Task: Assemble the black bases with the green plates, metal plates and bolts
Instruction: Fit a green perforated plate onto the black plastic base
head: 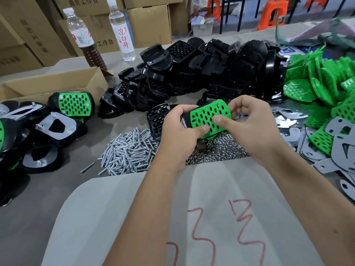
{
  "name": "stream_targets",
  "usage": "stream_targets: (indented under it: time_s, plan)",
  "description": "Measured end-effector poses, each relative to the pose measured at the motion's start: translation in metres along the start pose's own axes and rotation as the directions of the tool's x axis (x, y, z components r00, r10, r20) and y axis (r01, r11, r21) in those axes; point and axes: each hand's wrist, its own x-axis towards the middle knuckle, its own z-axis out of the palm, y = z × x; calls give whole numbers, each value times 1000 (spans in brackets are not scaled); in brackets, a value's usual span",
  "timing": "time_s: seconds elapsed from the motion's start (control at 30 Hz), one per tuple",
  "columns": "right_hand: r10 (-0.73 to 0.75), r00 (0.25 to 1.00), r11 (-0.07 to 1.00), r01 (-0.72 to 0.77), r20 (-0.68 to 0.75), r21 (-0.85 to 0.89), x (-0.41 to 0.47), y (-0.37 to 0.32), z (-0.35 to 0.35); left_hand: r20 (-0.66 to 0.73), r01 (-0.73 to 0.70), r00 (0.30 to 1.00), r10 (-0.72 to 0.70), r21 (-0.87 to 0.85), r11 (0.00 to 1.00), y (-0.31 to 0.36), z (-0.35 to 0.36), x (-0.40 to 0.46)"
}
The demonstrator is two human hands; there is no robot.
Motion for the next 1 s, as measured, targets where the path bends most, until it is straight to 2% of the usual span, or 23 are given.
stream_targets:
  time_s: [0.27, 0.43, 0.53, 0.63, 0.73, 1.0]
  plan:
    - [89, 996, 995, -89, 2, 53, 3, 1, 9, -41, 139, 987, -153, -239, 961, 5, 7, -3]
    - [95, 991, 990, -105, 98, 96, 2, -3, 7, -32, 161, 982, -185, -359, 919, 4, 7, -1]
    - [157, 969, 960, -196, 193, 202, 0, -8, 3, -5, 168, 982, -187, -420, 892, 4, 5, 0]
    - [132, 929, 925, -241, 346, 293, -4, -13, -1, 43, 152, 988, -147, -415, 897, 4, 1, 0]
    - [120, 936, 899, -243, 330, 363, -5, -14, -3, 100, 137, 989, -109, -345, 928, 4, -2, 0]
    - [131, 927, 894, -263, 351, 362, -4, -12, -5, 160, 159, 980, -119, -262, 952, 12, -17, 0]
